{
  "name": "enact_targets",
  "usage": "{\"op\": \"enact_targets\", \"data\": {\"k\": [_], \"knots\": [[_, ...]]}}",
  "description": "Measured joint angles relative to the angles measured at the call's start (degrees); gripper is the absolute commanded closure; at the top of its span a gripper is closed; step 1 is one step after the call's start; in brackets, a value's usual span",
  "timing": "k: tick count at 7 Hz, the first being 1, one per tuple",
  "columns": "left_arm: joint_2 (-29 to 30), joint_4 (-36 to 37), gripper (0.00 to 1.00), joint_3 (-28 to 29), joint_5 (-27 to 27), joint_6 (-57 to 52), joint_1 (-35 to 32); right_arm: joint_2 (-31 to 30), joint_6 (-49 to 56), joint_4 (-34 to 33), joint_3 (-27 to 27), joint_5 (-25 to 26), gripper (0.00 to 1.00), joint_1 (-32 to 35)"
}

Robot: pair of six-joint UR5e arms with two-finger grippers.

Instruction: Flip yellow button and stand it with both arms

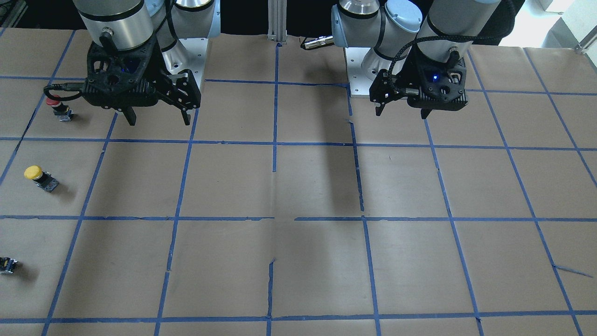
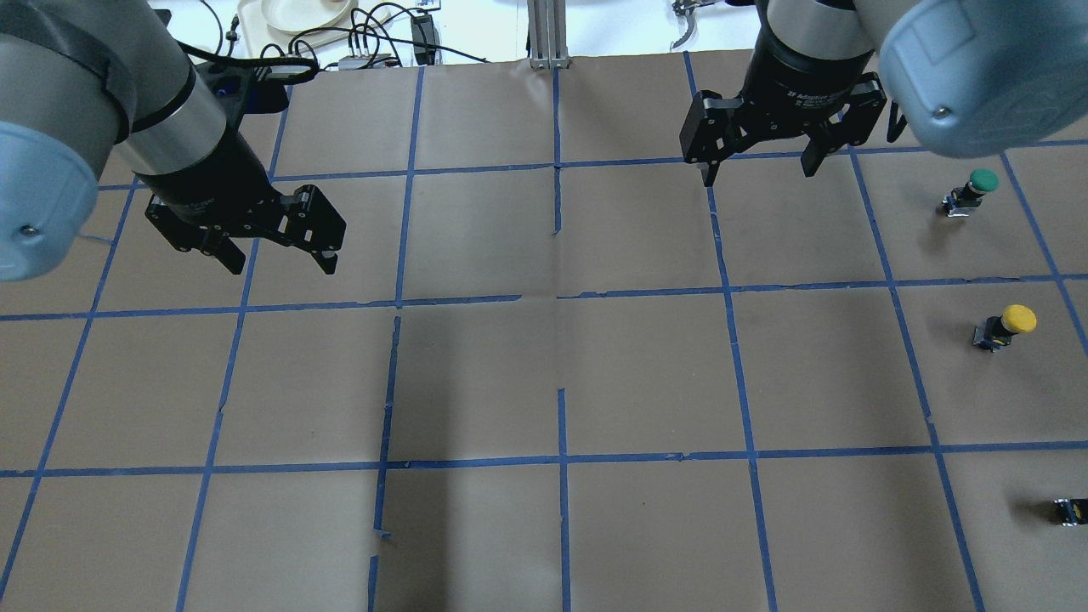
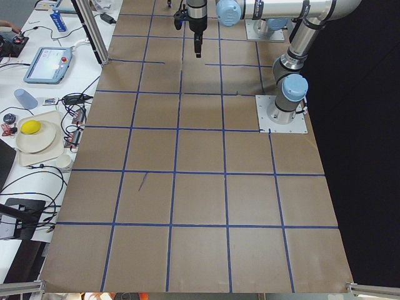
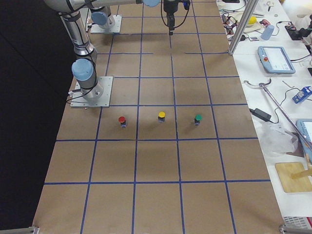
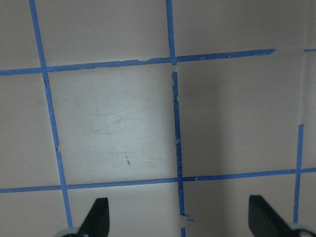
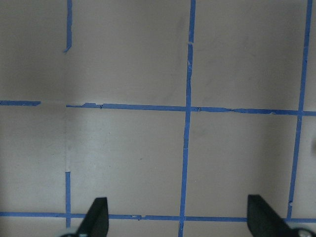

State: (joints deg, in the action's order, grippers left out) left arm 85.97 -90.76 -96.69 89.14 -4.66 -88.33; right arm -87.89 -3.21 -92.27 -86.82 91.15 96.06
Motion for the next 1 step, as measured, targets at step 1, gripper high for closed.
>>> {"op": "enact_targets", "data": {"k": [1], "knots": [[-0.1, 0.0, 0.00, 0.0, -0.4, 0.1, 0.0, 0.0, -0.2, -0.2, -0.2, -0.3, 0.00, 0.1]]}}
